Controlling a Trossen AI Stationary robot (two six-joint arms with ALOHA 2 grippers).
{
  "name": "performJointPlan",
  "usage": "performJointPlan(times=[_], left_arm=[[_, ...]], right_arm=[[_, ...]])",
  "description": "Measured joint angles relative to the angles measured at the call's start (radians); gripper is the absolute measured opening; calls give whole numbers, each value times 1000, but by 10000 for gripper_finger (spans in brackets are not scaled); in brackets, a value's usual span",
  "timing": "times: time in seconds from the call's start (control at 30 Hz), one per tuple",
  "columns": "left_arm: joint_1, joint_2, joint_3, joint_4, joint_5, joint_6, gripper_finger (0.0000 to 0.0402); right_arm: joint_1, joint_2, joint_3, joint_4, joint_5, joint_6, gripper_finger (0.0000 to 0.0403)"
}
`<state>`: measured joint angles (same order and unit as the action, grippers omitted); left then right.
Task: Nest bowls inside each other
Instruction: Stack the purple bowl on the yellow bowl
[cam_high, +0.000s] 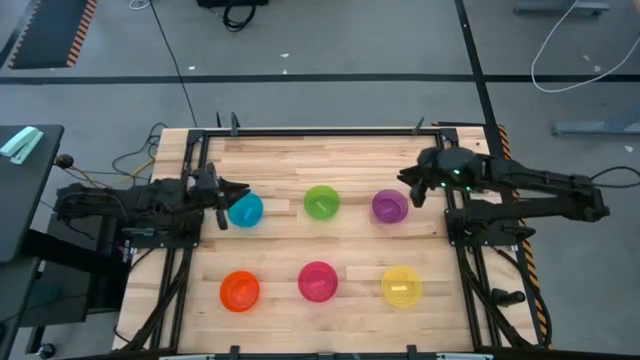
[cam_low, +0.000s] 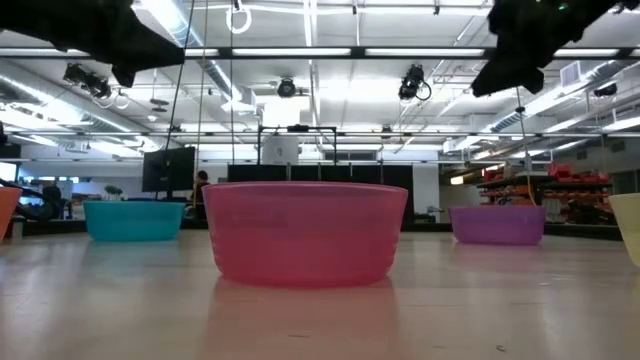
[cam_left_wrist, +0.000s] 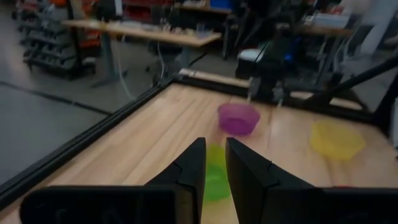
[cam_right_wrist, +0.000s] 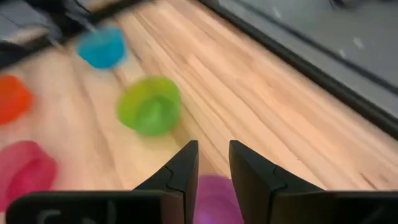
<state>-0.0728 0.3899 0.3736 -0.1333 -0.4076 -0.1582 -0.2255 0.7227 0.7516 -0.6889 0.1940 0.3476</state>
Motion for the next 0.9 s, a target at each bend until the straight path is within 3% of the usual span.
performJointPlan(times=[0.33, 0.53, 0.9], left_arm=[[15, 91, 1, 1, 0, 17, 62], [15, 95, 1, 3, 0, 12, 68], [14, 96, -3, 3, 1, -15, 67]], right_arm=[[-154, 244, 99, -105, -65, 28, 99], [-236, 329, 100, -111, -150, 27, 99], [-321, 449, 101, -197, -169, 27, 99]])
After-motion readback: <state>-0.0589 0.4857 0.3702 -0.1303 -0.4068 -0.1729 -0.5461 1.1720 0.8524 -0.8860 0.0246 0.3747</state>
